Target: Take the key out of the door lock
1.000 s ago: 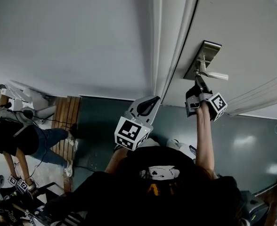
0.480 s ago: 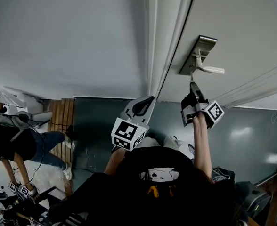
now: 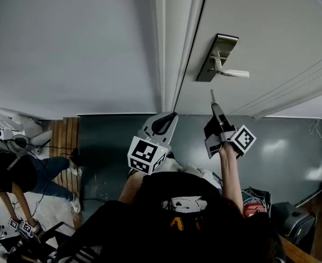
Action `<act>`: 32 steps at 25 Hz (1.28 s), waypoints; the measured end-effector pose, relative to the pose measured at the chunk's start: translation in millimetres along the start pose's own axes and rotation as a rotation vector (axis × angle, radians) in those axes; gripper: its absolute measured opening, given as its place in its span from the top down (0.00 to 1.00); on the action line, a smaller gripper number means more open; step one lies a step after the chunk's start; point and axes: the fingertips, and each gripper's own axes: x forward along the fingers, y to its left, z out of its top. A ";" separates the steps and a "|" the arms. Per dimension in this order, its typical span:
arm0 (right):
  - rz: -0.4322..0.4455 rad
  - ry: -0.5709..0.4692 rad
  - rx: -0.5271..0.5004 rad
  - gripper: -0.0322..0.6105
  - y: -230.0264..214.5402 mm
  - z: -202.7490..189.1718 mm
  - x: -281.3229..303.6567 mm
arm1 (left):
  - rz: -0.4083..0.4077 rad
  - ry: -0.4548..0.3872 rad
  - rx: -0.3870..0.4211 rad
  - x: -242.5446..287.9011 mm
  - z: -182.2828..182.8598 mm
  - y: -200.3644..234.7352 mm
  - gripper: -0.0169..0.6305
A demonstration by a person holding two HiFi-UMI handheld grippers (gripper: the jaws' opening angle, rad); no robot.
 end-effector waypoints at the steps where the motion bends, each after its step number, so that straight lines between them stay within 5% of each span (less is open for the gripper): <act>1: -0.001 0.005 -0.009 0.92 1.0 -0.9 -5.3 | -0.007 0.001 0.001 1.5 -0.5 -4.0 0.96; 17: 0.009 0.055 -0.038 0.92 4.5 -12.0 -104.5 | -0.046 0.026 0.025 9.1 -12.8 -87.3 0.96; 32: 0.074 0.073 -0.092 0.92 22.4 -36.1 -224.0 | -0.009 0.009 0.084 -59.4 -26.6 -192.5 0.96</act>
